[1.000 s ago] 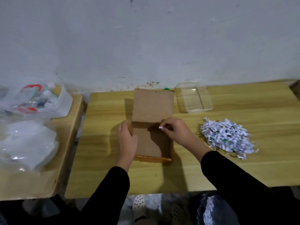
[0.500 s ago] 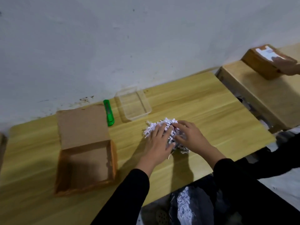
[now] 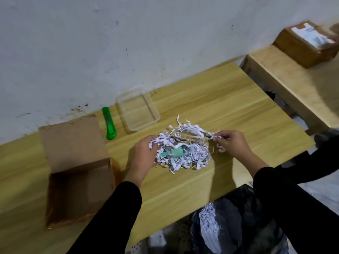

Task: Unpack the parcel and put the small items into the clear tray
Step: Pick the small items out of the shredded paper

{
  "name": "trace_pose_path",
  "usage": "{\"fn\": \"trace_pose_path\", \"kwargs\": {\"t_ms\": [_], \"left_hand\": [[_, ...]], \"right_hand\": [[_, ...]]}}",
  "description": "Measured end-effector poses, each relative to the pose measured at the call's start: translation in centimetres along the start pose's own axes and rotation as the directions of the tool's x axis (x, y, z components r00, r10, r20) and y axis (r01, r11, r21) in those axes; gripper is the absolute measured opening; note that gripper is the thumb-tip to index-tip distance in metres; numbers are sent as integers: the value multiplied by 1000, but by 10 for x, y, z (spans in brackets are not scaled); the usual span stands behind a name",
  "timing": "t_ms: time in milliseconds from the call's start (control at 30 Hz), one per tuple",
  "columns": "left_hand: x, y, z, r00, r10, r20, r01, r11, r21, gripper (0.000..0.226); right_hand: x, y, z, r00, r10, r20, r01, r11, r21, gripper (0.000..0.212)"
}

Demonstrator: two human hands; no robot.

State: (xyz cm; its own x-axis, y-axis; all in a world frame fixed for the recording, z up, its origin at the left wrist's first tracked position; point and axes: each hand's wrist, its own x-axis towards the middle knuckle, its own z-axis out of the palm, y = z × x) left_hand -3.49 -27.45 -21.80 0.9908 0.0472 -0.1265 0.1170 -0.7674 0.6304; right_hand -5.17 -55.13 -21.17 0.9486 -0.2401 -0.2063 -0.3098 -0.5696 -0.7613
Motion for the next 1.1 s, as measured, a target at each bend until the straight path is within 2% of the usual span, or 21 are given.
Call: {"fn": "trace_pose_path", "kwargs": {"t_ms": [100,167,200,233,300,333,400,433,533,600,667,767,833,900,1000,1033,1100], "left_hand": [[-6,11,-1,982,-39,-186,27,997,-66,34],[-14,26,-4,956,-17,-292,-25,990,-141,37],[-18,33,-4,954,37,-299,-85,985,-149,38],[-23,38,-3,958,128,-255,-167,976,-138,37],[-29,38,5,953,301,-46,-304,948,-91,34],[-30,34,10,939,338,59,-334,941,-61,35],[-28,24,16,928,322,188,-332,943,22,46],[-25,19,17,932,288,220,-307,950,57,51],[-14,7,12,947,189,260,-203,979,30,52],[-10,6,8,968,143,206,-143,990,-12,46],[-8,11,3,994,73,84,-72,997,-18,39],[-7,16,-2,993,-103,-58,96,989,-115,34],[-6,16,-2,977,-159,-142,143,983,-119,31],[-8,15,-1,963,-146,-227,121,985,-123,29],[-15,17,-2,940,-15,-340,-27,992,-120,27],[-17,18,-2,937,47,-347,-90,990,-109,26],[-22,14,0,940,172,-294,-205,975,-86,24]], "right_hand": [[-3,-1,-6,999,-21,-34,20,1000,-14,22],[-4,-12,-3,993,-102,-59,98,994,-57,26],[-5,-21,0,986,-155,-58,151,987,-61,26],[-7,-31,6,976,-214,-38,212,976,-56,24],[-11,-47,23,937,-337,90,341,939,-36,25],[-10,-51,33,904,-392,169,407,912,-60,27],[-5,-50,48,858,-420,295,476,866,-152,36],[-2,-48,51,862,-395,317,461,871,-168,39],[5,-42,43,924,-296,241,319,945,-65,40],[7,-38,30,961,-205,188,208,978,2,36],[9,-29,18,982,-121,144,118,993,30,31],[9,-19,5,997,-54,49,54,998,12,23],[9,-18,0,999,-36,-13,36,999,-19,21],[8,-23,1,993,-74,-95,65,994,-85,20],[1,-40,11,963,-224,-148,199,966,-163,19],[-3,-47,17,956,-271,-115,254,956,-144,19],[-13,-62,37,916,-399,43,401,908,-125,19]]}}
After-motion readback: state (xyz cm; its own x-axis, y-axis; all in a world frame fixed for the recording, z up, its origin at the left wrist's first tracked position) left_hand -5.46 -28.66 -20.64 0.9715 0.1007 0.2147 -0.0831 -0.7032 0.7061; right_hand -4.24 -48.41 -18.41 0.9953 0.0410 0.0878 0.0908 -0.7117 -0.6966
